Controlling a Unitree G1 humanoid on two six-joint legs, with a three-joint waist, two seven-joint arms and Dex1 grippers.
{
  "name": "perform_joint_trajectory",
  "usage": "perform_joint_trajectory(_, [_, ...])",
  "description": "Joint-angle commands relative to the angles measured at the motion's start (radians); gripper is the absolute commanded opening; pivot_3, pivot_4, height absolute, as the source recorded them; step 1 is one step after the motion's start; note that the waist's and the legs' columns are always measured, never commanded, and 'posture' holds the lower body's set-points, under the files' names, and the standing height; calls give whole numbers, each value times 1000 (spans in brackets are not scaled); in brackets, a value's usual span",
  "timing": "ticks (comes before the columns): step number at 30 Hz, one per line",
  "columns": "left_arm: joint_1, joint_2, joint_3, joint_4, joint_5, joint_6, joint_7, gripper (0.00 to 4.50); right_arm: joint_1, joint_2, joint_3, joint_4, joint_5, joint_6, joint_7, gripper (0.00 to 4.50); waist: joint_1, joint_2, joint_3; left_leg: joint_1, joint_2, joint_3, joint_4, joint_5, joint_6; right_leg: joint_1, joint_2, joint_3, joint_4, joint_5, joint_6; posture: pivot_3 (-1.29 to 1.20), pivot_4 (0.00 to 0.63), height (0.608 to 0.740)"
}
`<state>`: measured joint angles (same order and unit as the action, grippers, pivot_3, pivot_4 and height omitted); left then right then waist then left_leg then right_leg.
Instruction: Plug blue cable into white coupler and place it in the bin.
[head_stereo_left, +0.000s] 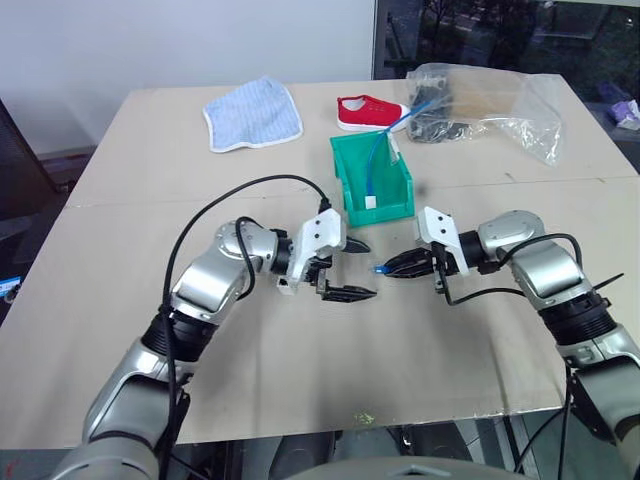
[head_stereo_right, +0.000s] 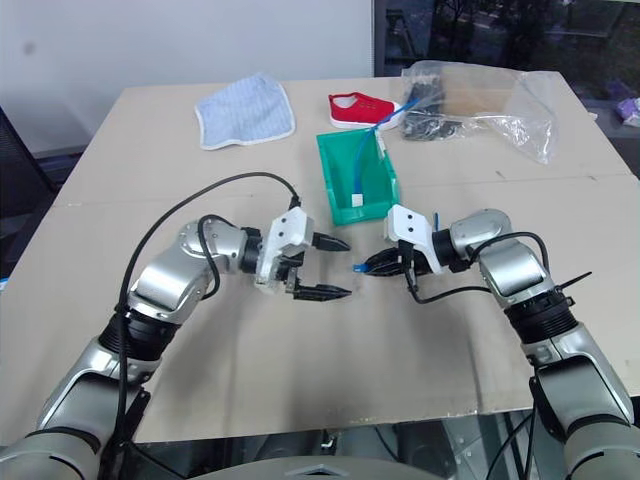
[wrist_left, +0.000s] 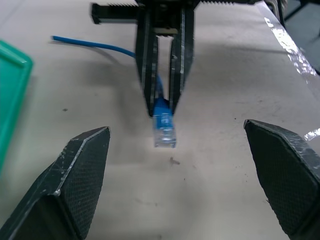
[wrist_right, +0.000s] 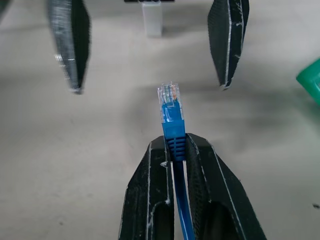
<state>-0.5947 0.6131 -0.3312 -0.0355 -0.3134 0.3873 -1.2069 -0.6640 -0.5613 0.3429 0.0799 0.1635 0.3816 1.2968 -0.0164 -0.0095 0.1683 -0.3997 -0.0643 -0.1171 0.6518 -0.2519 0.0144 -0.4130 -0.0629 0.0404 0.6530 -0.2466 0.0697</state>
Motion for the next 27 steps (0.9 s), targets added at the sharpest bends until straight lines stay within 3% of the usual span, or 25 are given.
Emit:
perform_joint_trajectory(1, [-27, -8, -6, 13, 25, -30, -27, 4413, -36, 2, 40, 3, -66, 12, -36, 23, 0, 0, 0, 0, 0, 0, 0, 0, 0, 0, 0, 0, 1, 0, 0, 0, 150, 740])
perform_joint_trajectory(6, [-55, -19, -12, 45, 49, -50, -49, 4413, -41, 55, 55, 52, -97, 22, -94, 23, 0, 0, 0, 1, 0, 0, 1, 0, -1, 0, 0, 0, 4, 0, 0, 0, 150, 740])
perform_joint_trajectory(7, [-58, -20, -13, 51, 53, -53, -54, 4413, -39, 59, 50, 56, -98, 18, -102, 776, 0, 0, 0, 1, 0, 0, 2, 1, -1, 0, 0, 0, 5, 0, 0, 0, 150, 740])
perform_joint_trajectory(9, [-63, -20, -13, 56, 58, -54, -62, 4413, -25, 52, 26, 39, -78, 24, -95, 1444, 0, 0, 0, 1, -1, 0, 2, 1, -1, 0, 0, 0, 5, 0, 0, 0, 150, 740])
perform_joint_trajectory(14, [-74, -10, -24, 67, 89, -43, -71, 4413, 80, 23, -118, -75, 21, 13, -140, 4091, 3, 0, 0, 1, -1, -1, 2, 1, -1, 0, 0, -1, 4, 0, 0, 0, 150, 740])
perform_joint_trajectory(15, [-76, -8, -28, 70, 98, -40, -72, 4413, 112, 15, -148, -109, 47, 14, -141, 4444, 5, 0, 0, 1, -1, -1, 2, 1, -1, 0, 0, 0, 4, 0, 0, 0, 150, 740])
perform_joint_trajectory(22, [-128, -42, -78, 176, 187, -87, -77, 4413, 526, -17, -427, -409, 232, 5, -225, 4444, 11, -1, -1, 0, -1, -1, 2, 1, -1, 1, 0, -1, 4, 0, 0, 0, 150, 740])
perform_joint_trajectory(27, [-172, -77, -113, 260, 230, -134, -108, 4413, 718, -9, -544, -450, 289, -52, -260, 4444, 1, -2, -1, 3, -1, 1, 3, -2, 4, 2, 0, 1, 8, 0, 1, 0, 150, 740])
